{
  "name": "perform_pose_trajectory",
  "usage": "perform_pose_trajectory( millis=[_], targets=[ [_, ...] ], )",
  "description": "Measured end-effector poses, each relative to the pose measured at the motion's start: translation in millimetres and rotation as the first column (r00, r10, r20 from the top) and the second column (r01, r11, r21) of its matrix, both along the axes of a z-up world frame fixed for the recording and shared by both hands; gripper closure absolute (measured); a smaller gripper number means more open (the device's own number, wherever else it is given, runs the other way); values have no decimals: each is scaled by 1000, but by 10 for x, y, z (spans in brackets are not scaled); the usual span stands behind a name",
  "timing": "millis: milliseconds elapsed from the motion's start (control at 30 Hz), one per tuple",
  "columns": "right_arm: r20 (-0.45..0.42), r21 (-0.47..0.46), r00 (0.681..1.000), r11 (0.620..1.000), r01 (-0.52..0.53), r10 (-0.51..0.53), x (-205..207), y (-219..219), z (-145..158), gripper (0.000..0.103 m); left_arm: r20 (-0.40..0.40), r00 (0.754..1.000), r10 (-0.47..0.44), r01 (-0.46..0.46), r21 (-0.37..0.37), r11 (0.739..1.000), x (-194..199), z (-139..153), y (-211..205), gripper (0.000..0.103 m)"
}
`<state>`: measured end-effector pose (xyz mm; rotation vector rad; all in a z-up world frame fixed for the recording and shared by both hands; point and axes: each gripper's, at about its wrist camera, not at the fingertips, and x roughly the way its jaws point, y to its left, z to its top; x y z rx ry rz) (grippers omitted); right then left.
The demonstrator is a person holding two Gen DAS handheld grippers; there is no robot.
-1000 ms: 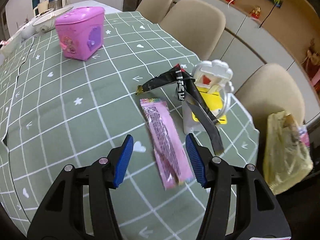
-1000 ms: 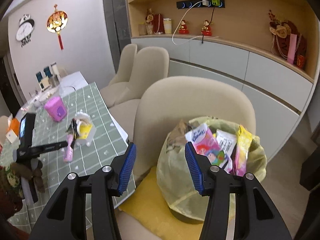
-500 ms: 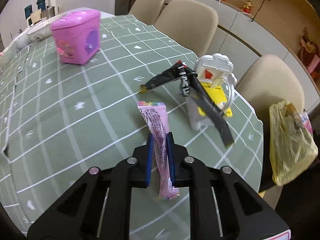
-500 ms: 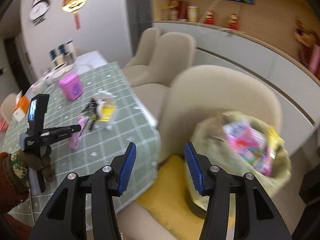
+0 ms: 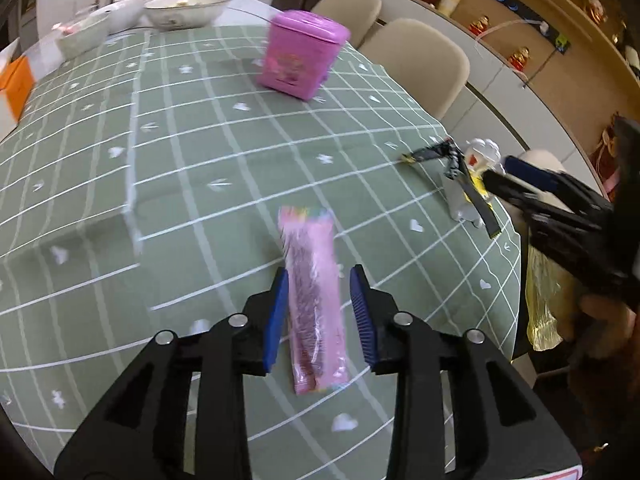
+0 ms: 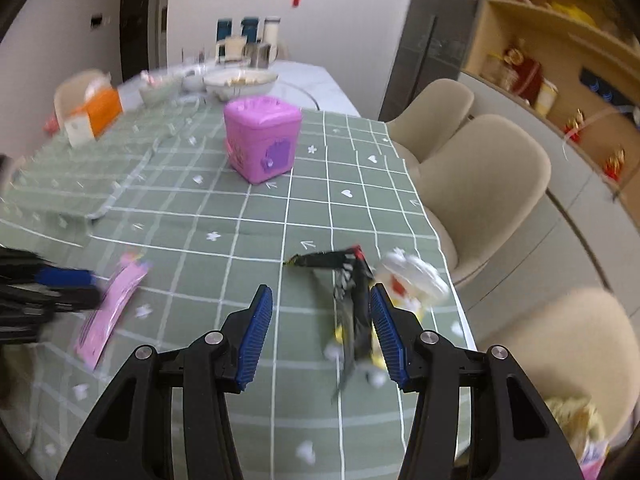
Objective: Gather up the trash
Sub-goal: 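Grasp the black wrapper with the right gripper while the left approaches the candy stick again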
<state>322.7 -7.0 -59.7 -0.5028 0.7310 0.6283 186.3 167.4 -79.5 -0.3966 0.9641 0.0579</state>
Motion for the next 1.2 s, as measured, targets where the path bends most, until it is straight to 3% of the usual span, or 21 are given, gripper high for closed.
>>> perform_pose_trajectory(
  millis=[133,267,367,400,467,600,733,833,967,1067,1200],
  targets=[
    [64,-109,998,994,28,-21,156,218,-248,56,22,999,32,-32,-18,999,-182,63,205,68],
    [21,-94,996,991,93,-91,305,195,-362,56,22,998,55,-54,-39,998,-317,65,367,66],
    [-121,18,990,997,72,-69,269,146,-386,56,10,997,72,-71,-58,996,-383,24,455,66],
    [-208,110,978,993,49,-25,225,104,-362,56,6,997,76,-75,-67,995,-396,5,485,66],
    [-289,222,957,974,41,25,132,43,-313,56,2,997,83,-83,-76,994,-433,-21,514,66],
    [-231,204,973,978,36,12,-60,28,-238,56,-2,997,82,-82,-87,993,-451,-51,527,66],
    [-261,162,959,975,151,-105,85,44,-374,56,-7,997,79,-79,-82,993,-462,-68,544,66],
    [-303,207,922,927,312,-242,183,25,-463,56,-9,997,81,-81,-75,994,-485,-63,554,66],
    [-324,247,876,862,442,-356,247,43,-540,56,-21,996,84,-86,-68,994,-525,-80,585,65],
    [-293,203,874,868,453,-388,338,198,-627,56,-25,996,84,-85,-62,994,-554,-71,601,65],
    [-266,177,905,906,386,-333,222,223,-682,56,-19,997,76,-77,-60,995,-586,-45,625,62]
  ],
)
